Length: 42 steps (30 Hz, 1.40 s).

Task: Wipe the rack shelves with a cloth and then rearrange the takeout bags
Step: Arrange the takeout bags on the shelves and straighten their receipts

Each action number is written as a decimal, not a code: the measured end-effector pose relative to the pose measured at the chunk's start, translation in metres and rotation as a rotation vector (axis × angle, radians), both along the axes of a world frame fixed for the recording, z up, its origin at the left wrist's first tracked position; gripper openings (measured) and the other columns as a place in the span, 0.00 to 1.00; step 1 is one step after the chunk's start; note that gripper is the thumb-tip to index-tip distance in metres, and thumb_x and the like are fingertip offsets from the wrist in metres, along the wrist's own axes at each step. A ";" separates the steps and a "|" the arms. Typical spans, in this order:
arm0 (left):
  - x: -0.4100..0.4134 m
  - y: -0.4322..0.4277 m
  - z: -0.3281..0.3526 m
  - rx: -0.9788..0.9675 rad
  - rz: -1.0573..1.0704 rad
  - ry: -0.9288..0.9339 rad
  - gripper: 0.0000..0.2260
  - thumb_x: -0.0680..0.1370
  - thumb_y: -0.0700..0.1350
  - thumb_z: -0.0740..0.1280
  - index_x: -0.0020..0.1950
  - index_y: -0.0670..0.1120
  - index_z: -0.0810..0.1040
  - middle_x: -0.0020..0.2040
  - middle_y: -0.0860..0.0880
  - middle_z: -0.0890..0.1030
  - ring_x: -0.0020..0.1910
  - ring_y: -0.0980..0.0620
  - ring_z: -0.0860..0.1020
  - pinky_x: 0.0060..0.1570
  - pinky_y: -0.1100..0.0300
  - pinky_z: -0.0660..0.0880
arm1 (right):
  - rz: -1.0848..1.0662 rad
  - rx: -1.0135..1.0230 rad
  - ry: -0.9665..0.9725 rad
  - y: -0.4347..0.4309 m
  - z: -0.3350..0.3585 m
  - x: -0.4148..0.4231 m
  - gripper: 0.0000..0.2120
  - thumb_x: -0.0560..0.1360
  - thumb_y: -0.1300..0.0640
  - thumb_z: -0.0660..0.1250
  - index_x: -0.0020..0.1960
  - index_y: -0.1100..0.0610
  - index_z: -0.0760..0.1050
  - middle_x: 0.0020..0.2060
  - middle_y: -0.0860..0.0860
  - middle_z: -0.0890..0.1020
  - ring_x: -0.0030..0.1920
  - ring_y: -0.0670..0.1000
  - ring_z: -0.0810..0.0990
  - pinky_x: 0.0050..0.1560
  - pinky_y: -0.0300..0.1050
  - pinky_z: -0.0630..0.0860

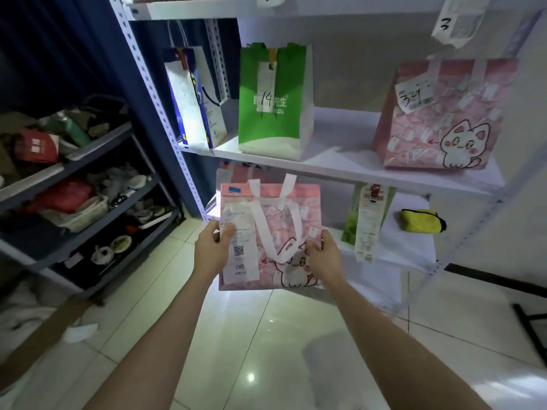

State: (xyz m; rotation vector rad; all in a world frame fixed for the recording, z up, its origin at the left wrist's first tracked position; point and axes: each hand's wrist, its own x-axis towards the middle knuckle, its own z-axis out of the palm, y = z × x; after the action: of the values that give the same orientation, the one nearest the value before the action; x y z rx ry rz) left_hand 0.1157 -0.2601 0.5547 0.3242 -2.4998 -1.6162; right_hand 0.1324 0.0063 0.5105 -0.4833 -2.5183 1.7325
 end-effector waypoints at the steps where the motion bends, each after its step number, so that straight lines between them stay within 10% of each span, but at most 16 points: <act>1: 0.002 -0.005 -0.008 -0.012 -0.036 -0.050 0.13 0.85 0.57 0.68 0.56 0.48 0.80 0.45 0.49 0.89 0.43 0.50 0.89 0.45 0.45 0.86 | -0.024 0.028 -0.023 -0.006 -0.009 0.009 0.06 0.81 0.65 0.56 0.49 0.57 0.69 0.42 0.54 0.79 0.42 0.59 0.78 0.38 0.47 0.79; 9: 0.004 -0.015 -0.055 -0.132 -0.252 -0.303 0.09 0.84 0.48 0.70 0.64 0.49 0.81 0.55 0.49 0.87 0.55 0.45 0.85 0.57 0.43 0.82 | -0.185 0.011 -0.128 -0.013 -0.039 0.037 0.14 0.83 0.62 0.58 0.57 0.46 0.76 0.48 0.47 0.85 0.50 0.57 0.84 0.51 0.57 0.84; 16: -0.019 -0.005 -0.071 -0.142 -0.240 -0.309 0.10 0.86 0.45 0.66 0.66 0.49 0.80 0.52 0.49 0.87 0.51 0.48 0.85 0.37 0.63 0.74 | -0.197 -0.036 -0.149 -0.007 -0.049 0.011 0.11 0.84 0.60 0.59 0.60 0.50 0.77 0.50 0.48 0.85 0.50 0.56 0.84 0.51 0.61 0.85; 25: -0.082 0.020 -0.118 -0.507 -0.381 -0.375 0.16 0.85 0.42 0.64 0.71 0.49 0.66 0.57 0.44 0.86 0.51 0.38 0.86 0.44 0.46 0.84 | -0.205 -0.048 -0.213 0.019 -0.081 -0.039 0.11 0.85 0.59 0.59 0.63 0.52 0.77 0.51 0.52 0.85 0.49 0.59 0.84 0.52 0.61 0.84; 33: -0.140 0.056 -0.168 -0.414 -0.347 -0.292 0.22 0.82 0.34 0.63 0.74 0.48 0.67 0.50 0.43 0.86 0.46 0.37 0.84 0.42 0.44 0.83 | -0.108 0.055 -0.237 0.059 -0.114 -0.110 0.17 0.86 0.62 0.55 0.73 0.54 0.69 0.52 0.56 0.84 0.49 0.60 0.84 0.50 0.65 0.84; 38: -0.199 0.074 -0.183 -0.333 -0.373 -0.222 0.17 0.84 0.36 0.62 0.69 0.50 0.67 0.48 0.49 0.85 0.43 0.42 0.85 0.31 0.55 0.78 | -0.150 0.153 -0.207 0.073 -0.125 -0.167 0.10 0.85 0.65 0.54 0.54 0.51 0.66 0.41 0.48 0.77 0.39 0.53 0.77 0.31 0.47 0.75; 42: -0.250 0.083 -0.195 -0.292 -0.375 -0.176 0.17 0.82 0.34 0.63 0.66 0.51 0.68 0.57 0.46 0.87 0.50 0.40 0.86 0.42 0.44 0.86 | -0.228 0.177 -0.137 0.079 -0.134 -0.210 0.08 0.85 0.66 0.54 0.56 0.54 0.67 0.40 0.47 0.74 0.42 0.55 0.76 0.41 0.53 0.77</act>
State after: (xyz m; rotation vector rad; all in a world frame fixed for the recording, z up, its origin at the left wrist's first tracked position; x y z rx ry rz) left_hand -0.1342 -0.1776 0.3598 -0.0458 -3.0263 -1.3467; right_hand -0.0772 0.0850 0.3767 -0.8630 -2.5557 1.4279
